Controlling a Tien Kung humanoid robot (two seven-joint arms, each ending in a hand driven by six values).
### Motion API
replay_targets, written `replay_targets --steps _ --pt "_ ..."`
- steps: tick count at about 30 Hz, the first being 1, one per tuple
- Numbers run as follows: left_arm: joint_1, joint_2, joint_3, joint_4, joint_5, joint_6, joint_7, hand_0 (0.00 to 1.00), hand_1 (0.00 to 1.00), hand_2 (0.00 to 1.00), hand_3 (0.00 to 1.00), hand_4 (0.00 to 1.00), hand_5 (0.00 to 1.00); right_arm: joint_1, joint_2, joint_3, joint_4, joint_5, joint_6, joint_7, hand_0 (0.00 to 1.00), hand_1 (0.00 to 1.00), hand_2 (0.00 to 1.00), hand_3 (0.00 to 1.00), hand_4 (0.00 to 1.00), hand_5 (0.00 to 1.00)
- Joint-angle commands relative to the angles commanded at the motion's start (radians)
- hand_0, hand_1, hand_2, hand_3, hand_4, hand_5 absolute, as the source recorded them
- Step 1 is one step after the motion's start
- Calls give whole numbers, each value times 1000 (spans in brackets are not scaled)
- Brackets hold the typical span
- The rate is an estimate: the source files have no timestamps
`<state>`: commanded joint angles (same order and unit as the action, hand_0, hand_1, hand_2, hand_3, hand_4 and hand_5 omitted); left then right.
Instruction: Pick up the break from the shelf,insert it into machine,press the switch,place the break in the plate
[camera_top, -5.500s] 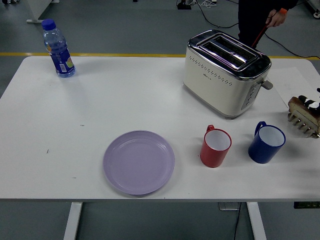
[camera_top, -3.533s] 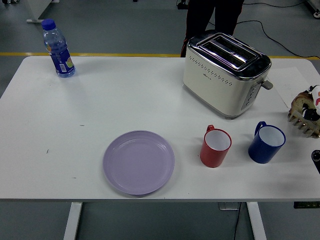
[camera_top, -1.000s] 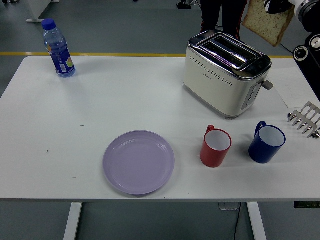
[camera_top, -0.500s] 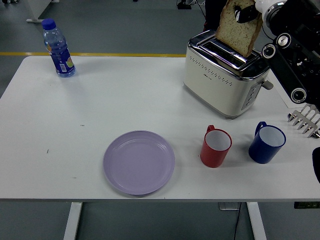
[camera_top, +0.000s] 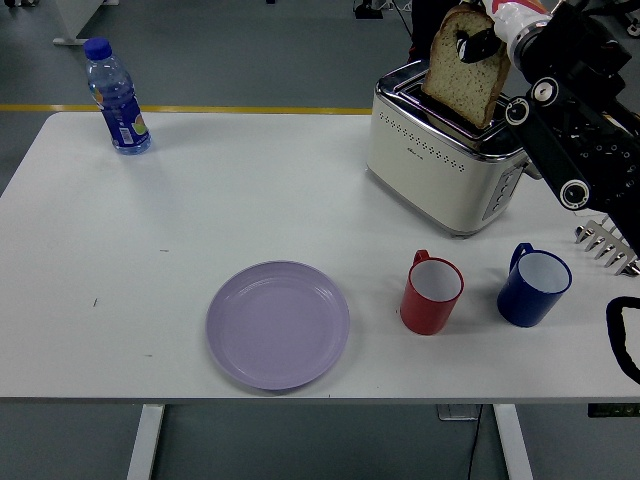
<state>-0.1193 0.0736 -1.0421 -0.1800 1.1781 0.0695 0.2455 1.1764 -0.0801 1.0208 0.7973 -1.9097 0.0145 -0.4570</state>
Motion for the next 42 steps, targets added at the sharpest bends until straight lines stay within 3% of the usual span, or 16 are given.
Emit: replay_targets --steps 9,20,21,32,33,38,39,42 --pt "-5 -2 1 0 -1 3 -1 683 701 695 560 292 876 -4 7 6 -37 -9 -14 24 192 211 335 446 555 2" --pt "-7 -3 -6 0 10 2 1 683 700 694 560 293 877 -1 19 -2 -58 -12 14 57 200 225 349 466 568 2" --pt "-7 -3 -6 0 10 2 1 682 701 693 560 292 876 -1 20 -2 -59 -13 17 59 233 280 396 507 607 2" --pt "-9 -3 -8 0 16 2 2 684 701 693 560 290 875 7 35 -10 -80 -31 25 78 193 326 449 545 567 2" --pt "-10 -3 -7 0 14 2 2 684 700 693 560 289 873 8 36 -9 -84 -32 22 79 318 409 513 635 597 2" --pt "-11 -3 -7 0 17 2 3 684 700 693 560 289 873 10 38 -11 -92 -22 16 76 318 409 513 635 597 2" --pt "-11 -2 -7 0 17 1 3 683 701 693 559 290 877 11 39 -12 -92 -21 15 76 433 518 607 721 623 28" --pt "-11 -2 -8 0 19 1 4 683 701 693 559 290 877 11 41 -13 -96 -17 11 76 433 518 607 721 623 28"
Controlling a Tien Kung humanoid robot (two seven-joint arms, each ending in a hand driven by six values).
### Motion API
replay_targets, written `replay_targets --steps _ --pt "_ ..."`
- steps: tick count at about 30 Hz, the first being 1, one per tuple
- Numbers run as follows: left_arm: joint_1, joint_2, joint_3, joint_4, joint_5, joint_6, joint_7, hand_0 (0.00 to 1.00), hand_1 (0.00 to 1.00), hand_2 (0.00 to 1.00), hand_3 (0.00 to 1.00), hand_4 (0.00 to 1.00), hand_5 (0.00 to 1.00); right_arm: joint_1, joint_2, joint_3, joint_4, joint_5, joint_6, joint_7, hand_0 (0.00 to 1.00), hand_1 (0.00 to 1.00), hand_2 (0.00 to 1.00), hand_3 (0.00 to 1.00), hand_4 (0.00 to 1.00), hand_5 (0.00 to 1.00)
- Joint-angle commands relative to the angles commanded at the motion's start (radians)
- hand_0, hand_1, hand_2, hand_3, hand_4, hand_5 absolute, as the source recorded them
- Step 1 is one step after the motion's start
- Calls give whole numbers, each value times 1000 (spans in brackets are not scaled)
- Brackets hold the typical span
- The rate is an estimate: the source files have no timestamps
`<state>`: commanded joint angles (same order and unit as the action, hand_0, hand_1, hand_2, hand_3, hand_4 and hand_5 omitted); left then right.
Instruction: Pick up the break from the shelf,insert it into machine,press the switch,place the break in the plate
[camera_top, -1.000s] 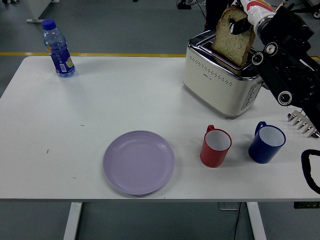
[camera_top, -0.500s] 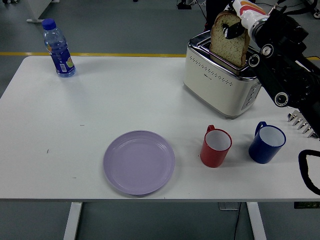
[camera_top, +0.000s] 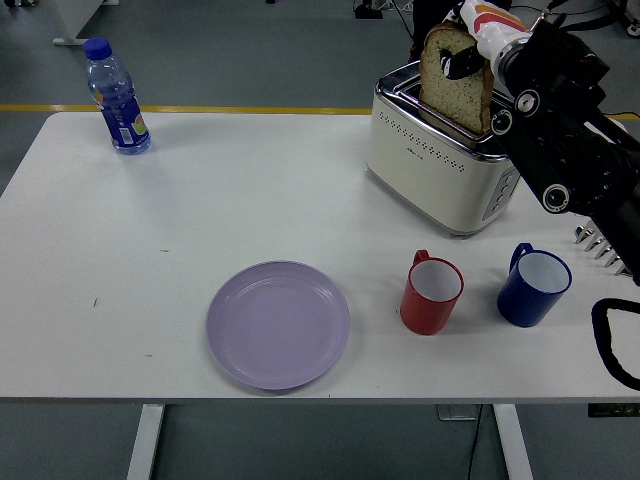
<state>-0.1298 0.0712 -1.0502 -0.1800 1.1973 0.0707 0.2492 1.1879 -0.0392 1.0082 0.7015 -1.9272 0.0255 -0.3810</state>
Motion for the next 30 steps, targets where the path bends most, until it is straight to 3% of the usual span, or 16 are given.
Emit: replay_targets --steps 2,3,24,28,30 --pt "1 0 -2 0 5 -1 1 683 701 693 559 290 877 0 0 1 2 3 0 1 433 518 607 721 623 28" --pt "2 0 -3 0 6 -1 1 684 701 693 560 289 875 -1 0 0 5 5 -1 1 544 601 696 797 654 61" --pt "13 1 -13 0 25 -3 5 683 701 693 560 286 877 -4 -10 8 37 -17 -8 -19 520 575 675 778 675 94" --pt "13 1 -14 0 25 -5 7 683 701 693 560 285 877 1 -16 1 35 -57 73 -54 519 575 669 754 675 95" --pt "12 1 -14 0 25 -5 8 683 701 693 560 285 877 -1 -15 0 32 -66 80 -53 519 575 669 754 675 95"
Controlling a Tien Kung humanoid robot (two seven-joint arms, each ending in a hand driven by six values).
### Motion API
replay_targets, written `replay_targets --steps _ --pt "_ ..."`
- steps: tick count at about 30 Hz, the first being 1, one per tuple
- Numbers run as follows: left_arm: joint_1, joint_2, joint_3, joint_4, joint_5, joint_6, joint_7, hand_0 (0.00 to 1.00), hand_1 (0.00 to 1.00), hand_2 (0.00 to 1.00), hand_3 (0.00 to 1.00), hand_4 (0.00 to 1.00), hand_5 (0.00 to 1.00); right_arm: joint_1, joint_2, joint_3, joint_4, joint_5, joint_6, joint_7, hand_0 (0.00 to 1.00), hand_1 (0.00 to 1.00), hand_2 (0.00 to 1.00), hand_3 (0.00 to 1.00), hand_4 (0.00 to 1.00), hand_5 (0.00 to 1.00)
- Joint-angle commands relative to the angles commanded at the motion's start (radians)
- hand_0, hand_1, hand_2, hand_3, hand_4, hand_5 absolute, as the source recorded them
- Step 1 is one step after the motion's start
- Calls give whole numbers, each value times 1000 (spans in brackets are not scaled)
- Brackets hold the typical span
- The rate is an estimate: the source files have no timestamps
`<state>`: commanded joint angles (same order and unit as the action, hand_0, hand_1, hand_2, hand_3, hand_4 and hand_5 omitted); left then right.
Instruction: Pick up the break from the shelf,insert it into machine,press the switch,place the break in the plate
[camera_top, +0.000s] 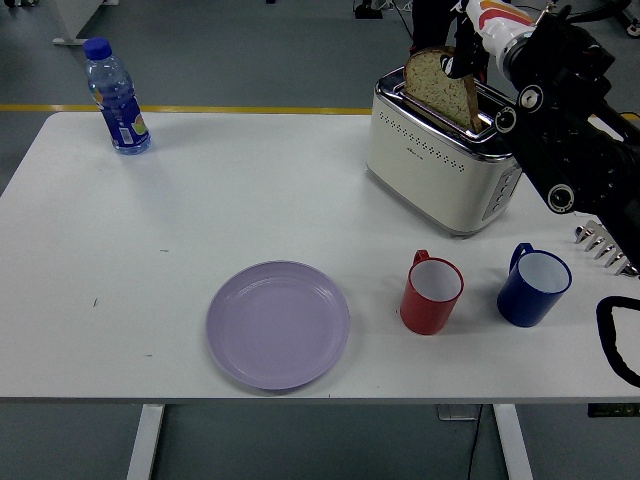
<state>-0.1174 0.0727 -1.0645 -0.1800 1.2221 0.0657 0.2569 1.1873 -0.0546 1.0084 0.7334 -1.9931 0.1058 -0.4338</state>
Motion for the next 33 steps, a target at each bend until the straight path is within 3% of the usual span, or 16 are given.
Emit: replay_targets --steps 8,9,14,15,24,33 --pt "-3 0 -4 0 7 -1 1 683 701 693 559 285 876 3 10 -20 -29 0 -21 13 520 577 663 747 670 97" --pt "-4 0 -3 0 6 -1 0 683 701 692 559 284 875 2 11 -23 -31 1 -37 17 370 452 531 613 619 76" --pt "-4 -1 -4 0 7 -1 -1 683 701 692 559 284 875 -5 14 -36 -32 13 -91 65 370 452 531 613 619 76" --pt "-5 -2 -6 0 8 -1 0 683 702 692 559 285 876 -6 15 -40 -33 16 -96 72 273 380 470 534 494 2" --pt "-7 -2 -6 0 9 0 -1 684 701 692 559 285 877 -7 17 -52 -45 15 -68 72 257 356 448 526 501 2" --pt "-7 -2 -7 0 11 -1 0 682 701 691 559 284 876 -8 17 -55 -48 1 -91 77 218 317 417 510 509 2"
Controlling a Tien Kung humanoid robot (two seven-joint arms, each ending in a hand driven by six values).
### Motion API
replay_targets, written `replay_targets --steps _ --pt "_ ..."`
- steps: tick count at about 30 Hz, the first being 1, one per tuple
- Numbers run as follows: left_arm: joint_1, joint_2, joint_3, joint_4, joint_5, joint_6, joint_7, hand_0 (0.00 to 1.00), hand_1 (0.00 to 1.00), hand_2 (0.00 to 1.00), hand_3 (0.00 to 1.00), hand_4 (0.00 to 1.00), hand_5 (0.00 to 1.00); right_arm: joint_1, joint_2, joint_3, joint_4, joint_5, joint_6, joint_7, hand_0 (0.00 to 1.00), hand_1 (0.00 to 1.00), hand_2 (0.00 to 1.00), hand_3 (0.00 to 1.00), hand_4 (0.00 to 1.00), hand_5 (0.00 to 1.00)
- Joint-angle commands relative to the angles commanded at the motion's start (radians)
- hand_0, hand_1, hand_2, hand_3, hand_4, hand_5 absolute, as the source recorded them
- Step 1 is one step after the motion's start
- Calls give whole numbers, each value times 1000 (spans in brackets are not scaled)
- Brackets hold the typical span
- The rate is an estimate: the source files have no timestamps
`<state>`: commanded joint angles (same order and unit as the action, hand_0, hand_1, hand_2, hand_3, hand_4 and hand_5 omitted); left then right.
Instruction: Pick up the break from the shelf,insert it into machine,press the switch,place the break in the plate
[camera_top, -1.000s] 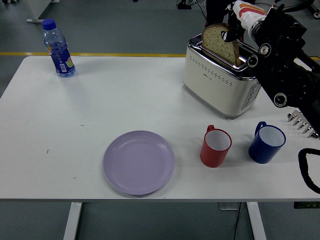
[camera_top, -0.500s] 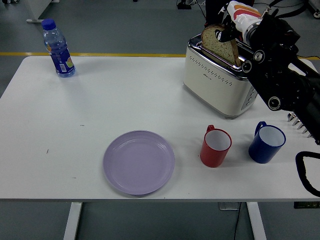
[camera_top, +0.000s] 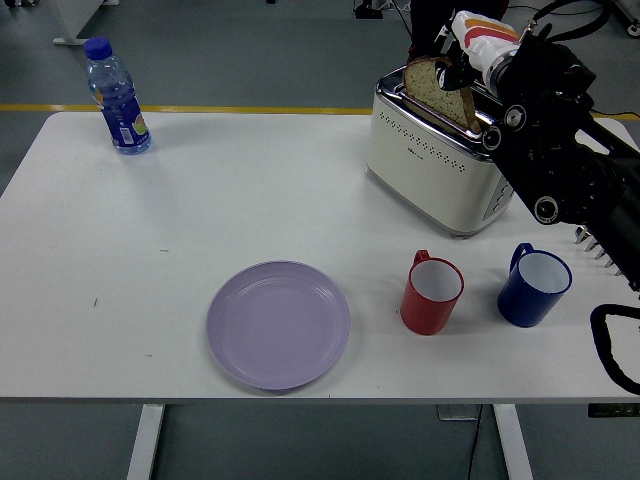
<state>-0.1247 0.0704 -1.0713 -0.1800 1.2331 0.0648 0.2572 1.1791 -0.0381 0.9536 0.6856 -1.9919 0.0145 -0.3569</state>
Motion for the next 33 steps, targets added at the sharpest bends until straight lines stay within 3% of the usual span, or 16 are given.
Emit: replay_targets --steps 15,26,33 --pt "5 0 6 0 -3 -2 2 683 701 691 559 283 874 -40 -32 79 79 -15 -87 -18 197 278 390 497 499 2" --pt "10 -3 4 0 3 -5 6 683 701 692 559 282 873 -119 -11 182 87 9 -207 -41 212 276 385 495 466 2" --pt "11 -4 1 0 12 -8 9 683 701 693 559 281 874 -126 8 190 85 22 -237 -24 212 275 384 495 458 2"
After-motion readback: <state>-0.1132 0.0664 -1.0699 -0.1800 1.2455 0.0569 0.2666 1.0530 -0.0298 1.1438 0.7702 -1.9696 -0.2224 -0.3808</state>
